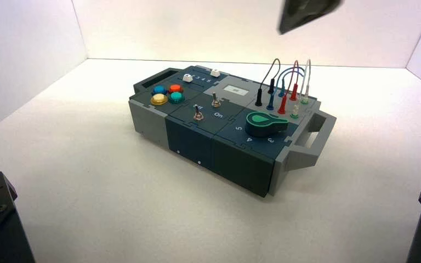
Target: Push the yellow button with the right gripper.
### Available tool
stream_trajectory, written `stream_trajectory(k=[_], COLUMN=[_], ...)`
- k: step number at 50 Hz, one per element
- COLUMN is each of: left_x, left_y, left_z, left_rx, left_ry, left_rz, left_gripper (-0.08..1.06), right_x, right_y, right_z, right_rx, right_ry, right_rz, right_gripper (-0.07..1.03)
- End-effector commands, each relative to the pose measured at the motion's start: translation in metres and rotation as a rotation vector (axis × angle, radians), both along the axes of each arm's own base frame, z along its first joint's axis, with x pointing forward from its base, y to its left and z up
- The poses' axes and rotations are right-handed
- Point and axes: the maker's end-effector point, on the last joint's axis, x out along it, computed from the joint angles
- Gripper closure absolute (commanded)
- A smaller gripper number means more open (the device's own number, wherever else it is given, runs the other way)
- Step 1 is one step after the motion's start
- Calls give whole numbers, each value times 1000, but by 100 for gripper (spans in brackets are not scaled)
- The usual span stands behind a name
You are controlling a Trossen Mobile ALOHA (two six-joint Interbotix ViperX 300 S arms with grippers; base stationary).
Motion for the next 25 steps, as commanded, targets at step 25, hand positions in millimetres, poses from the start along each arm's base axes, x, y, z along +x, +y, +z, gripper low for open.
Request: stream_trajectory(k=[25], left_x=[-33], left_y=[10], left_z=[-9], left_rx=[-12], left_ry=[-75], left_rz=[22], left_gripper=[101], right_x=[17], right_y=[126], right_z=[-38], right_rx=[-67], right_ry=[122], right_rz=[196], right_gripper=[98])
